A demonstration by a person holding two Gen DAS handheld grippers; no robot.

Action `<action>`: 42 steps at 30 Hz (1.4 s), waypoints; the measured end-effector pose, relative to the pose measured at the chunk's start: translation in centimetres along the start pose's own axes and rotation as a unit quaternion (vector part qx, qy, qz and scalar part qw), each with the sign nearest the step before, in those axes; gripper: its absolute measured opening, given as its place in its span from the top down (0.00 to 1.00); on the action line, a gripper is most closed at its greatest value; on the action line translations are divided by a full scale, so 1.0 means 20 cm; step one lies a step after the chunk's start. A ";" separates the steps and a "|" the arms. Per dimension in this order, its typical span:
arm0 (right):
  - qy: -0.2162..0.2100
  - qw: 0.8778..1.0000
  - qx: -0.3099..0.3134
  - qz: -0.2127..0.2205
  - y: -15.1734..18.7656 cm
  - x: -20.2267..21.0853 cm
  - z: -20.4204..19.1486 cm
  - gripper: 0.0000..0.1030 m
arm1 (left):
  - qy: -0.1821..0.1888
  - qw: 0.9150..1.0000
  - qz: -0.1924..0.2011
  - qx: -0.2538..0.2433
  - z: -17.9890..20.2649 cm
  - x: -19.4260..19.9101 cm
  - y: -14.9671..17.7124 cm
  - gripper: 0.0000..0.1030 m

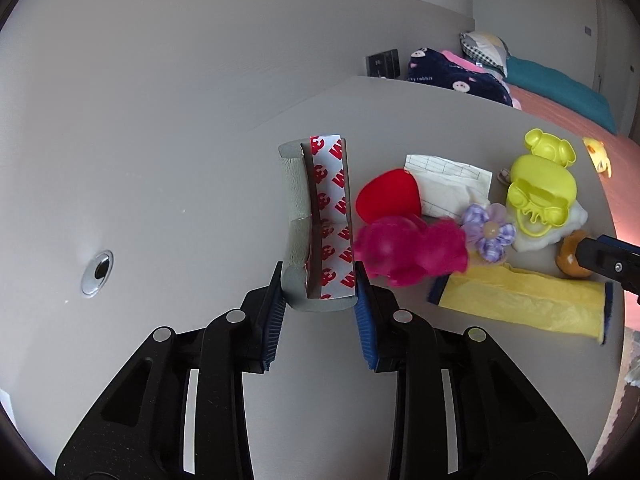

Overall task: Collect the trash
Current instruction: 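Grasp the grey red-printed box with the left tool while the right grasps the brown toy, then carry the grey box and brown toy with both tools toward the black bin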

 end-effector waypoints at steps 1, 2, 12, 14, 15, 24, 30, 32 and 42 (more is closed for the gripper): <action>-0.001 1.000 0.000 -0.003 0.00 -0.01 0.00 0.36 | 0.005 1.000 -0.003 0.006 -0.01 0.00 0.00 0.69; -0.001 1.000 0.000 -0.006 0.00 -0.02 0.00 0.38 | 0.007 1.000 -0.003 0.009 -0.02 0.00 0.00 0.69; 0.002 1.000 0.011 -0.005 0.00 -0.04 -0.01 0.54 | 0.012 1.000 -0.003 0.008 -0.03 0.03 0.02 0.69; 0.003 1.000 0.011 -0.001 0.00 -0.02 -0.01 0.54 | 0.013 1.000 -0.001 0.008 -0.02 0.04 0.02 0.69; 0.003 1.000 0.011 0.002 0.00 0.00 -0.01 0.54 | 0.015 1.000 0.000 0.009 -0.02 0.05 0.02 0.69; -0.001 1.000 0.014 0.025 0.01 0.17 0.00 0.54 | 0.021 1.000 0.016 0.009 0.02 0.17 0.03 0.69; -0.002 0.999 0.016 0.039 0.05 0.28 0.02 0.54 | 0.024 0.999 0.027 0.001 0.09 0.25 0.03 0.69; -0.002 0.999 0.016 0.043 0.06 0.32 0.04 0.54 | 0.028 0.999 0.031 -0.002 0.13 0.28 0.03 0.69; 0.008 0.998 0.013 0.065 0.12 0.50 0.14 0.54 | 0.058 0.997 0.041 -0.024 0.35 0.35 0.02 0.69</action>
Point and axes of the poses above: each gripper's, at about its wrist camera, not at the fingertips, and x roughly against the way its jaws point, z to its right, y to its underside, the point moved 5 cm from there along -x, roughly the way its jaws point, and after that the axes turned 14 degrees about y, right-handed, at the moved point
